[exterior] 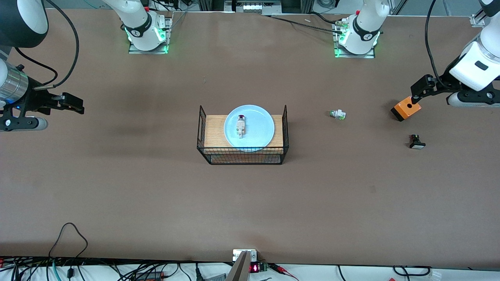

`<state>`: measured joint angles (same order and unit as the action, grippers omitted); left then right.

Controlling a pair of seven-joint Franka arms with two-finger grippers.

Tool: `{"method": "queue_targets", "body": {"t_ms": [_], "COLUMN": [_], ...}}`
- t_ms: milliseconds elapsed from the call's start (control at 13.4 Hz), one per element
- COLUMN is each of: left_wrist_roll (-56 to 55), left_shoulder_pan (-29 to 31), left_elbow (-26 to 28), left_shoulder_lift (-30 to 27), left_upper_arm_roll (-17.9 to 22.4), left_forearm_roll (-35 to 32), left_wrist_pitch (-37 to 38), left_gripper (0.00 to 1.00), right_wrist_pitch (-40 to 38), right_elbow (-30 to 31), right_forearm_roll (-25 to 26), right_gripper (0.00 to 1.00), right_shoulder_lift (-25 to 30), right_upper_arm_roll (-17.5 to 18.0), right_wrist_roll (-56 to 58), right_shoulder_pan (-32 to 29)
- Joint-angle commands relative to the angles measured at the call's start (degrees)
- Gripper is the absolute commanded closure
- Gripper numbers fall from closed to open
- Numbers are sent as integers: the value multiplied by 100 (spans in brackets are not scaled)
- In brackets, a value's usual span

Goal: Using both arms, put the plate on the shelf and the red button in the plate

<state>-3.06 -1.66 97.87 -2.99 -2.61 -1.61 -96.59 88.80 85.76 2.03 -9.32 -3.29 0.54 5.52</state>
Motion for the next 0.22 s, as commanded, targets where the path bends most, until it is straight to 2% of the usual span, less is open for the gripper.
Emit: {"method": "queue_targets", "body": {"t_ms": [0,150], "left_wrist_roll": [78,78], "left_shoulder_pan": [-282,-282], "left_elbow": [-66,-66], "left_shoulder_lift": [-35,-26], "left_upper_arm_roll": [287,296], "left_forearm_roll": [47,38], "left_wrist_pitch": [141,141], "left_gripper": [0,0], "right_wrist_pitch": [-30,-12], "right_elbow": [-68,-76], "right_forearm_roll": [-36,-36], "right_gripper": [0,0], "right_shoulder_lift": [-35,-35], "right_upper_arm_roll": [-5,-5], "right_wrist_roll": [-36,-36], "right_shoulder_pan": [-33,-51]}}
